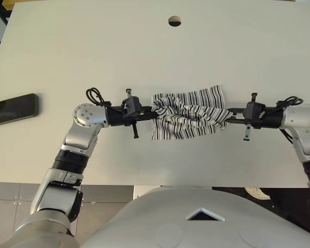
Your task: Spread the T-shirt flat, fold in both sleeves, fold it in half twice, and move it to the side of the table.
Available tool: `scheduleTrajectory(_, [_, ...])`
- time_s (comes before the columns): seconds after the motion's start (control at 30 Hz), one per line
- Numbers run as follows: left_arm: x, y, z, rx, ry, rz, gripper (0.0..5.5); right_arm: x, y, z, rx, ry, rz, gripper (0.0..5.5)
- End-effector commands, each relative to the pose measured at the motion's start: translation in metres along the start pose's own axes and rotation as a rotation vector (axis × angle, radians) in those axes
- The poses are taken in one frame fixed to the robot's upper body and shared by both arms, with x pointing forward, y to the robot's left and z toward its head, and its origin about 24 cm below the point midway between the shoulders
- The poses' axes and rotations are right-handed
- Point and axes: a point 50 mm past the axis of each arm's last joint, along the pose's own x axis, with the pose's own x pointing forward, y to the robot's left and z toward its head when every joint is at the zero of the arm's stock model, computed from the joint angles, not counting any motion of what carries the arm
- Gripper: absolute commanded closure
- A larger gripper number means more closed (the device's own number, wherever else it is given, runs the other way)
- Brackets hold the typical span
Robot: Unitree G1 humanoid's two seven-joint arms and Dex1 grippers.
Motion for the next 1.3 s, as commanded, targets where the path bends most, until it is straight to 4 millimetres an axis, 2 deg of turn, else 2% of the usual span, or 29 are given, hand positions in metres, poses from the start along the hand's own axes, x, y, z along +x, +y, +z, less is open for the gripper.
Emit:
scheduleTrajectory(0.03, [-0.003,0.010,0.000,0.031,0.018,0.054,5.40,-0.001,-0.015,0.001,-0.031,0.003,-0.085,5.00])
scheduleTrajectory(0.13, [-0.006,0.022,0.002,0.016,-0.002,0.135,4.88,-0.001,-0.024,-0.003,0.011,-0.001,-0.160,4.53])
scheduleTrajectory(0.27, [-0.012,0.043,0.004,-0.069,-0.025,0.270,4.31,-0.002,-0.036,-0.010,0.256,-0.040,-0.269,3.97])
scheduleTrajectory(0.4, [-0.025,0.068,-0.020,-0.189,0.170,0.474,4.31,-0.004,-0.051,-0.020,0.485,0.022,-0.443,3.97])
scheduleTrajectory(0.47, [-0.030,0.076,-0.028,-0.254,0.214,0.567,4.31,-0.005,-0.058,-0.021,0.546,0.027,-0.520,3.97])
scheduleTrajectory(0.5, [-0.034,0.081,-0.030,-0.256,0.236,0.619,4.31,-0.007,-0.063,-0.020,0.524,0.034,-0.573,3.97])
scheduleTrajectory(0.53, [-0.036,0.085,-0.026,-0.239,0.217,0.645,4.31,-0.009,-0.068,-0.014,0.423,0.029,-0.627,3.97])
scheduleTrajectory(0.63, [-0.029,0.085,0.001,-0.132,0.036,0.585,4.31,-0.002,-0.066,0.013,0.118,-0.054,-0.643,3.97])
scheduleTrajectory(0.67, [-0.024,0.079,0.014,-0.075,-0.052,0.530,4.31,0.004,-0.058,0.022,-0.001,-0.088,-0.599,3.97])
scheduleTrajectory(0.73, [-0.016,0.052,0.045,0.162,-0.225,0.347,4.31,0.018,-0.037,0.035,-0.210,-0.161,-0.458,3.97])
scheduleTrajectory(0.8, [-0.011,0.027,0.056,0.291,-0.295,0.204,4.31,0.025,-0.024,0.038,-0.481,-0.144,-0.381,3.97])
scheduleTrajectory(0.87, [-0.004,0.009,0.050,0.386,-0.250,0.110,4.31,0.033,-0.017,0.038,-0.607,-0.160,-0.332,3.97])
scheduleTrajectory(1.0, [0.008,-0.012,0.030,0.487,-0.121,-0.009,4.31,0.048,-0.013,0.037,-0.701,-0.183,-0.296,3.97])
scheduleTrajectory(1.13, [0.013,-0.018,0.010,0.596,0.005,-0.068,4.31,0.061,-0.015,0.031,-0.740,-0.137,-0.268,3.97])
scheduleTrajectory(1.3, [0.011,-0.016,-0.012,0.745,0.138,-0.092,4.31,0.064,-0.022,0.014,-0.724,-0.026,-0.271,3.97])
